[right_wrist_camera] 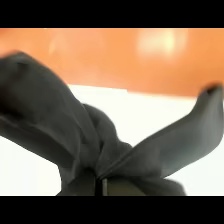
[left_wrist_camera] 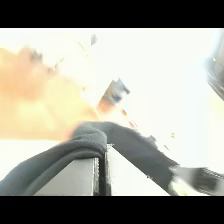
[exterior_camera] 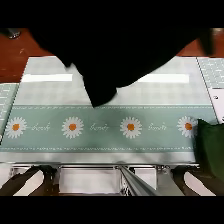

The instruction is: Fold the shirts.

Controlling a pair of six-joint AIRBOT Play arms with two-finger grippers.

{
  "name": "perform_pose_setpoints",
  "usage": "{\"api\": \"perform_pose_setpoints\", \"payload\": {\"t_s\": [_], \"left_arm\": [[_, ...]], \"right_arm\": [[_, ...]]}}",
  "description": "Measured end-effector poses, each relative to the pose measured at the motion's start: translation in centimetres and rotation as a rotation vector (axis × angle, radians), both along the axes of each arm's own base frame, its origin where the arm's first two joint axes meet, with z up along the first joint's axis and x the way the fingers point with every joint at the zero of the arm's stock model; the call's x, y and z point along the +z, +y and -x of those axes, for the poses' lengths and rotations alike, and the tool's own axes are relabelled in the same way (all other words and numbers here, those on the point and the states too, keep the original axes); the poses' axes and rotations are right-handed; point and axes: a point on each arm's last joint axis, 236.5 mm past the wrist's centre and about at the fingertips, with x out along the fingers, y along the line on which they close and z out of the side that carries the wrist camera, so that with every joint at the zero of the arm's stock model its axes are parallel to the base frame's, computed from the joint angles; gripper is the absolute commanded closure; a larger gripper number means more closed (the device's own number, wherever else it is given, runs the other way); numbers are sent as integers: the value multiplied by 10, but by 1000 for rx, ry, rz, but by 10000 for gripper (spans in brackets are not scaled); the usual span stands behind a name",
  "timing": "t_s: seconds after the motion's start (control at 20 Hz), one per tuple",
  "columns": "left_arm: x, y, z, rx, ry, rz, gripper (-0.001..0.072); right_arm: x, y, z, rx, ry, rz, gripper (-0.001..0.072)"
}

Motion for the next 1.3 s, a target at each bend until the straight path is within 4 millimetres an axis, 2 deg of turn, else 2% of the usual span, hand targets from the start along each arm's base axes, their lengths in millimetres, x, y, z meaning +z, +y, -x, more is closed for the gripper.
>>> {"api": "perform_pose_setpoints", "payload": {"t_s": [0.05, 0.15, 0.25, 0.35, 0.5, 0.6, 0.7, 0.8, 0.9, 1.0, 1.1, 1.2, 1.3], "left_arm": [[25, 9, 13, 39, -51, -49, 682], [60, 22, 43, 135, -115, -198, 682], [78, 34, 76, 264, -149, -372, 682], [97, 40, 113, 407, -197, -503, 682], [113, 37, 160, 537, -255, -604, 682], [113, 32, 180, 569, -263, -645, 682], [105, 31, 187, 578, -241, -673, 681], [85, 36, 181, 562, -178, -677, 682], [49, 43, 162, 510, -71, -653, 682], [-6, 45, 135, 415, 55, -624, 682], [-63, 39, 107, 306, 136, -597, 682], [-118, 32, 74, 249, 199, -552, 682], [-167, 25, 38, 236, 255, -513, 681]], "right_arm": [[25, -3, 19, -14, -66, 35, 681], [62, -8, 58, -57, -175, 92, 681], [85, -10, 96, -89, -251, 130, 681], [98, -11, 131, -122, -307, 159, 681], [98, -13, 168, -149, -314, 191, 681], [81, -14, 181, -154, -252, 208, 681], [52, -15, 187, -148, -146, 214, 681], [14, -12, 187, -121, -24, 198, 680], [-32, -2, 182, -68, 103, 148, 681], [-82, 8, 171, -29, 220, 81, 681], [-136, 14, 154, -9, 328, 6, 681], [-187, 16, 127, -10, 407, -70, 681], [-226, 15, 98, -21, 459, -128, 681]]}}
